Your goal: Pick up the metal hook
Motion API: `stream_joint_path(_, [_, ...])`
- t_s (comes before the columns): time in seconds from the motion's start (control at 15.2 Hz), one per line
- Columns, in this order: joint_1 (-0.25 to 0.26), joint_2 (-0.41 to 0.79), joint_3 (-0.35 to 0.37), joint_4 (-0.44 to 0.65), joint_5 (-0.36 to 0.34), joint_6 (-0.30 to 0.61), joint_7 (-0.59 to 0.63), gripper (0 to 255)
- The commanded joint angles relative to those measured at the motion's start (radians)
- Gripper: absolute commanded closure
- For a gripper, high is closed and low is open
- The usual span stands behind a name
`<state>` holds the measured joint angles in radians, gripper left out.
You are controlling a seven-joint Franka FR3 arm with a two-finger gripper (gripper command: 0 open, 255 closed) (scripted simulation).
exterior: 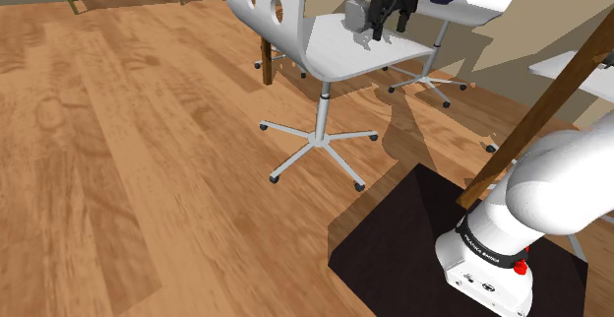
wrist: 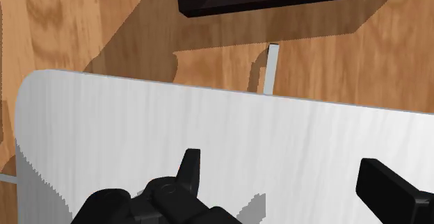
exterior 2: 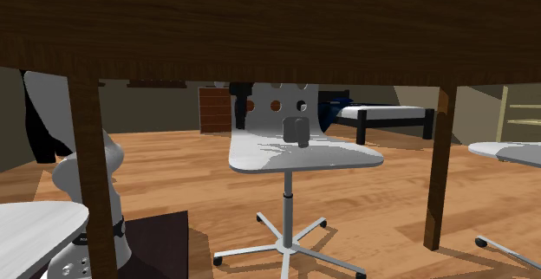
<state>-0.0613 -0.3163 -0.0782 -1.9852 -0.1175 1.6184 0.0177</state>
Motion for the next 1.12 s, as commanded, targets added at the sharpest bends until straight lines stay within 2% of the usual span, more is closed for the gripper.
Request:
stream_joint_path(0.0, [-0.006,0.083,-0.002,0.094,-0.018,-0.006,0.002,0])
stream_joint_path(0.4, [-0.023,0.310,-0.014,0.388,-0.068,-0.059,-0.003,0])
stream_joint_path(0.66, [-0.036,0.482,-0.023,0.637,-0.097,-0.125,-0.015,0])
stream_joint_path(0.73, [-0.037,0.492,-0.023,0.653,-0.098,-0.130,-0.016,0])
stream_joint_path(1.06, [-0.037,0.468,-0.022,0.553,-0.100,-0.055,0.000,0])
